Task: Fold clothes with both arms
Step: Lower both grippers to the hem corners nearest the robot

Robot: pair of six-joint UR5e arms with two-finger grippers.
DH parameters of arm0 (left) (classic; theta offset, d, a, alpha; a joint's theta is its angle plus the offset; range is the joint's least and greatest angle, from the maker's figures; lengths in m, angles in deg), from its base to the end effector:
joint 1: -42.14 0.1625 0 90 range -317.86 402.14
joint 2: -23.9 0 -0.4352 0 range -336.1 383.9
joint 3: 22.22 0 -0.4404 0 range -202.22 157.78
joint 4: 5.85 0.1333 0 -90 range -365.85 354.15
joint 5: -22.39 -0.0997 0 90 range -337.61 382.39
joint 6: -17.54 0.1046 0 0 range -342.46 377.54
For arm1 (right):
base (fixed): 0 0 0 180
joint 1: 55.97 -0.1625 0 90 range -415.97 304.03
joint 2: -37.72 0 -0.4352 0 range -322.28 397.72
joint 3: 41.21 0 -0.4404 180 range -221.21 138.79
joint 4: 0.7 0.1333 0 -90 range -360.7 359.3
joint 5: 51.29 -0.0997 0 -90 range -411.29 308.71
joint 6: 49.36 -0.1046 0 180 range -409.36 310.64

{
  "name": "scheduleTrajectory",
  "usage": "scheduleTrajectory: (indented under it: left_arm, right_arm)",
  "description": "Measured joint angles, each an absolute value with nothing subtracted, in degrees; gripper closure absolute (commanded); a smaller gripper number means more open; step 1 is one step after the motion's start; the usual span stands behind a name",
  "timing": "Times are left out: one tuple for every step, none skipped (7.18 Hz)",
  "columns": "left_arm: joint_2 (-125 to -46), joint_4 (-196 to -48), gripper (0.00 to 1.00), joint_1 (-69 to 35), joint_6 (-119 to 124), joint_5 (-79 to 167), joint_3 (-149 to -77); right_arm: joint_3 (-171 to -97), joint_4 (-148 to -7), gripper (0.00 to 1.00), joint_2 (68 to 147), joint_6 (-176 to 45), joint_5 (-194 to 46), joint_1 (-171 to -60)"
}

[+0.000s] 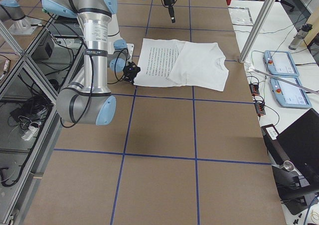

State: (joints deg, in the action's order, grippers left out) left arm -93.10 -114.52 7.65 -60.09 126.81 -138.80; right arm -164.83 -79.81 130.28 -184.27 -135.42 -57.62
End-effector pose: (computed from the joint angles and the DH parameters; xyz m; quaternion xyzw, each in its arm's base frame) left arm 0.4222 -0.4202 0.1318 0.1396 0.5770 -0.0811 0.8007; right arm -0.4972 -0.1584 0.3808 -0.0873 -0.3499 0.3854 0.8493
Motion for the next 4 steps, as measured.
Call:
scheduleTrajectory:
  left_arm:
    - [-91.72,-112.96,0.18,7.95,-60.92,127.14,-138.86]
    - [-89.20,-110.28,0.18,9.15,-62.71,128.04,-139.33]
    - [-85.46,-108.50,0.20,12.05,-65.19,128.91,-140.19]
    - [-82.14,-107.80,0.22,15.85,-68.62,129.31,-140.89]
  right_arm:
    - [-165.48,-79.81,1.00,130.27,-184.33,-135.79,-57.73]
    - [-166.22,-79.80,1.00,130.29,-184.28,-135.96,-57.83]
    - [-167.19,-79.80,1.00,130.35,-184.17,-136.07,-58.01]
    - [-168.04,-79.80,1.00,130.40,-184.04,-136.14,-58.22]
